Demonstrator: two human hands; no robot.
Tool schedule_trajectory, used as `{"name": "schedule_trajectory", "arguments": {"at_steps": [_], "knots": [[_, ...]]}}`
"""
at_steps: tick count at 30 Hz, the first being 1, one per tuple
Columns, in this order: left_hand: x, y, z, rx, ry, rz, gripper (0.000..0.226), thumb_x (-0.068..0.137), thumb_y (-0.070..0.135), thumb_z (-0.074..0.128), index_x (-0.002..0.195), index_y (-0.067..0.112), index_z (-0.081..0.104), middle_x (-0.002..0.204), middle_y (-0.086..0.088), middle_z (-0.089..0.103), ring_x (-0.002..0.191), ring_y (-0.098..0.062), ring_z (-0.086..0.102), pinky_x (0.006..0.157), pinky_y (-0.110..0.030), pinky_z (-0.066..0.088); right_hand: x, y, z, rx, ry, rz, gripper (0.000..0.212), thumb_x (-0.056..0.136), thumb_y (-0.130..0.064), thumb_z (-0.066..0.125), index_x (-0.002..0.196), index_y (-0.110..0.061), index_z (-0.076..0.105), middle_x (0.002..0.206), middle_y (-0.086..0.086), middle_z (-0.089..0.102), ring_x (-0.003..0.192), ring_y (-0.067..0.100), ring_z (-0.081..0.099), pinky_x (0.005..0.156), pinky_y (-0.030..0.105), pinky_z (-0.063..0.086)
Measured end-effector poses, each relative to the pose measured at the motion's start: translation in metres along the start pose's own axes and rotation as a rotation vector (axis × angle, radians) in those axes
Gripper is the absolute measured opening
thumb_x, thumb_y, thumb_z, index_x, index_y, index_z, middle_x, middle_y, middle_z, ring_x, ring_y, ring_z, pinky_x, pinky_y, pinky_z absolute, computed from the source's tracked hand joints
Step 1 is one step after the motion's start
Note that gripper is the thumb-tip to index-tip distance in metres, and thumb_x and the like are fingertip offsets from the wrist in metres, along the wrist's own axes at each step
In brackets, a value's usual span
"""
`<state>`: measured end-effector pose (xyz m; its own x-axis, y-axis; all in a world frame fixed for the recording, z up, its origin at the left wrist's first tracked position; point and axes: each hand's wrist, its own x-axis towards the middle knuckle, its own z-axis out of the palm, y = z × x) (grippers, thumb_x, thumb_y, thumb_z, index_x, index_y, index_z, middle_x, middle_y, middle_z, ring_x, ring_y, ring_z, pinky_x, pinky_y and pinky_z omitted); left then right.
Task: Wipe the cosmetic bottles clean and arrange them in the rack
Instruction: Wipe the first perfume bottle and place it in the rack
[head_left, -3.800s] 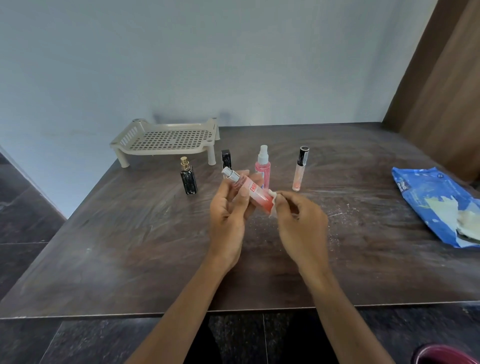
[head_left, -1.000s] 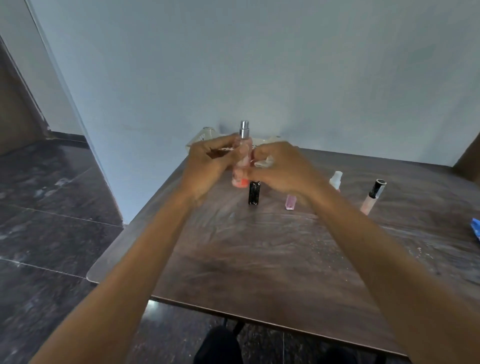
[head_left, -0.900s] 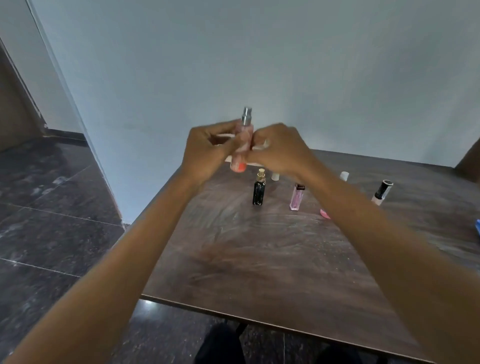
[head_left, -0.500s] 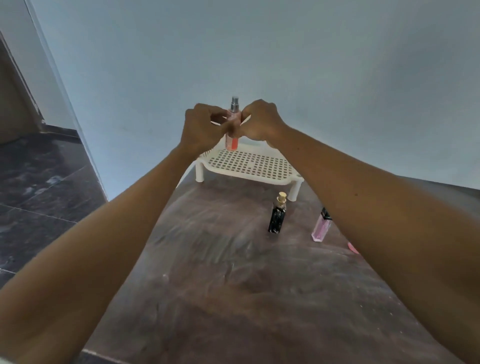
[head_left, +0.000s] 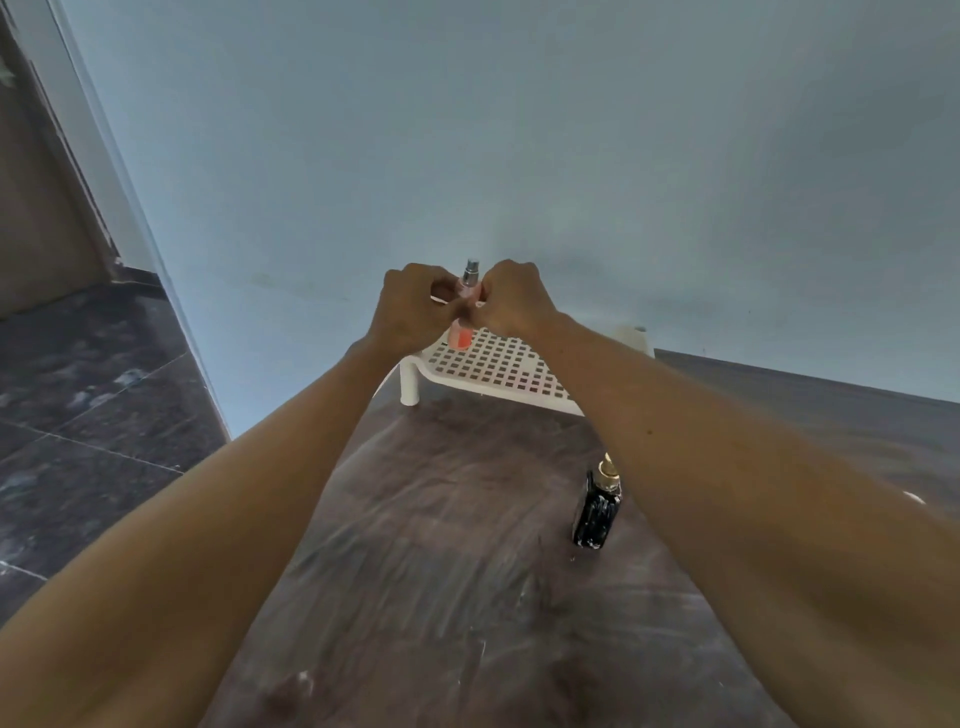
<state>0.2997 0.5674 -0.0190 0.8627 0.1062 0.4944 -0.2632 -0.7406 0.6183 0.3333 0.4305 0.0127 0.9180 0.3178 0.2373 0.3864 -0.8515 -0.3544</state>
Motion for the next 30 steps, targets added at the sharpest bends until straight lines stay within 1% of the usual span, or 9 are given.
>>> {"name": "schedule_trajectory", "arguments": {"at_steps": [3, 7, 13, 16, 20, 23, 26, 28, 30], "knots": [[-0.001, -0.006, -0.001, 0.031, -0.008, 0.012, 0.025, 0.085, 0.029, 0.078, 0.097, 0.007, 0.076, 0.095, -0.005, 0.078, 0.086, -0.016, 0.075, 0.084, -0.019, 0.051, 0.003, -0.003, 0.009, -0.017, -0.009, -0.016, 0.031, 0.075, -0.033, 0.079, 0.083, -0.009, 0.06, 0.064, -0.001, 0.046, 0.073, 0.021, 0.051, 0.048, 0.018, 0.028], [-0.004, -0.01, -0.003, 0.031, -0.013, -0.025, 0.028, 0.086, 0.029, 0.077, 0.101, 0.006, 0.073, 0.098, -0.004, 0.077, 0.083, -0.012, 0.072, 0.067, 0.0, 0.04, 0.002, -0.002, 0.013, 0.002, -0.012, -0.032, 0.032, 0.075, -0.033, 0.079, 0.08, -0.011, 0.056, 0.063, -0.001, 0.047, 0.072, 0.021, 0.052, 0.049, 0.019, 0.029], [-0.005, -0.003, -0.006, 0.087, -0.029, -0.02, 0.038, 0.087, 0.035, 0.075, 0.108, 0.003, 0.073, 0.104, -0.012, 0.077, 0.093, -0.023, 0.073, 0.068, -0.013, 0.042, -0.001, -0.005, 0.009, 0.007, -0.018, -0.008, 0.033, 0.077, -0.03, 0.079, 0.095, -0.004, 0.069, 0.07, 0.003, 0.054, 0.071, 0.02, 0.053, 0.05, 0.021, 0.033], [-0.005, 0.001, -0.009, 0.088, -0.062, -0.051, 0.042, 0.088, 0.037, 0.073, 0.115, 0.005, 0.071, 0.108, -0.012, 0.076, 0.098, -0.023, 0.073, 0.073, -0.014, 0.041, -0.002, -0.007, 0.005, -0.009, -0.043, 0.003, 0.038, 0.076, -0.029, 0.081, 0.101, -0.003, 0.068, 0.085, 0.009, 0.062, 0.076, 0.021, 0.056, 0.052, 0.021, 0.036], [-0.004, 0.004, -0.013, 0.105, -0.093, -0.097, 0.056, 0.087, 0.038, 0.074, 0.131, 0.005, 0.061, 0.118, -0.011, 0.073, 0.111, -0.023, 0.069, 0.084, -0.014, 0.039, -0.003, -0.006, -0.003, -0.017, -0.061, 0.007, 0.055, 0.072, -0.034, 0.084, 0.115, -0.005, 0.066, 0.113, 0.01, 0.066, 0.1, 0.022, 0.063, 0.078, 0.026, 0.048], [-0.005, 0.003, -0.018, 0.099, -0.125, -0.135, 0.074, 0.083, 0.046, 0.075, 0.14, 0.004, 0.052, 0.124, -0.011, 0.07, 0.118, -0.024, 0.065, 0.099, -0.029, 0.044, -0.008, -0.003, -0.019, -0.059, -0.099, 0.021, 0.062, 0.069, -0.046, 0.084, 0.115, -0.008, 0.066, 0.116, 0.006, 0.067, 0.104, 0.02, 0.062, 0.08, 0.025, 0.041], [-0.008, 0.003, -0.025, 0.137, -0.16, -0.154, 0.082, 0.083, 0.052, 0.073, 0.144, 0.004, 0.047, 0.13, -0.012, 0.067, 0.122, -0.028, 0.063, 0.1, -0.036, 0.048, -0.021, -0.002, -0.049, -0.075, -0.118, 0.013, 0.058, 0.074, -0.048, 0.08, 0.112, -0.006, 0.07, 0.112, 0.006, 0.071, 0.106, 0.022, 0.064, 0.09, 0.028, 0.046], [-0.012, 0.003, -0.029, 0.141, -0.167, -0.169, 0.083, 0.083, 0.053, 0.072, 0.145, 0.004, 0.046, 0.131, -0.012, 0.066, 0.125, -0.028, 0.06, 0.098, -0.037, 0.05, -0.034, -0.001, -0.072, -0.039, -0.124, 0.037, 0.051, 0.076, -0.044, 0.08, 0.107, -0.005, 0.073, 0.107, 0.007, 0.073, 0.099, 0.021, 0.067, 0.089, 0.029, 0.051], [-0.017, 0.005, -0.032, 0.129, -0.158, -0.197, 0.084, 0.083, 0.054, 0.072, 0.146, 0.005, 0.045, 0.132, -0.01, 0.066, 0.127, -0.028, 0.058, 0.097, -0.038, 0.051, -0.047, -0.001, -0.092, 0.039, -0.141, 0.086, 0.047, 0.075, -0.042, 0.081, 0.102, -0.004, 0.074, 0.095, 0.005, 0.075, 0.074, 0.017, 0.064, 0.07, 0.025, 0.05]]}}
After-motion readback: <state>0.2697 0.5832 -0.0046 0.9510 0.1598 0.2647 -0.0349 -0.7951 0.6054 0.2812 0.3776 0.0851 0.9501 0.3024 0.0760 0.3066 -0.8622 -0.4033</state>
